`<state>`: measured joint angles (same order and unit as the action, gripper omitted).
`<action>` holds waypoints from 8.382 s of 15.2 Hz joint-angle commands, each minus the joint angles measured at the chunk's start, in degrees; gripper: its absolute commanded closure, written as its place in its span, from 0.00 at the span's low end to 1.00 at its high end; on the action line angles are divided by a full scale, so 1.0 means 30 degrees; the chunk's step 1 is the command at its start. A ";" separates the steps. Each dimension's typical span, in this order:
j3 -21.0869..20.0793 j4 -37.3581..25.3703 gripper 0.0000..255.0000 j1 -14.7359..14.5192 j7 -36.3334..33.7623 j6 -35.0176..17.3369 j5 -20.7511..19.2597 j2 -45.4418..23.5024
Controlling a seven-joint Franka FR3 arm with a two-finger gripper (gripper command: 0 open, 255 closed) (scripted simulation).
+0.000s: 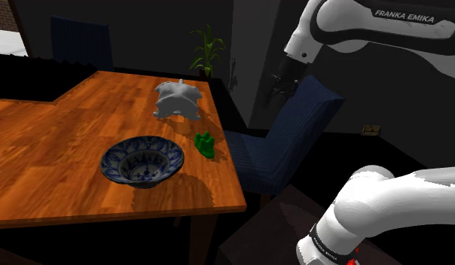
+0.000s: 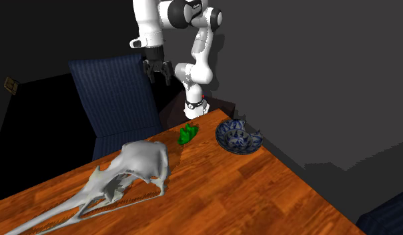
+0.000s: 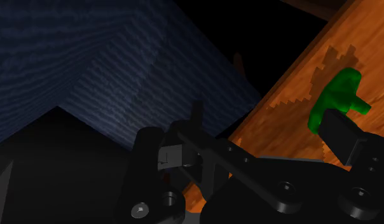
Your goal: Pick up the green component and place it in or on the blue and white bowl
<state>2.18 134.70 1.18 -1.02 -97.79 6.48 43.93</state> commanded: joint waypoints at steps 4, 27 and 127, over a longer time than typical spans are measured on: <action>-0.1185 -0.0344 0.00 -0.0334 -0.1237 -0.0707 0.0417 -0.1452; -0.6326 -0.3501 0.00 -0.1586 -0.7601 -0.5126 0.0317 -1.1292; -1.0459 -1.5484 0.00 -0.5060 -1.6232 0.1367 -0.1728 -1.6560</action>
<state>-29.20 88.34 -13.99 -49.72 -93.77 1.31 -5.71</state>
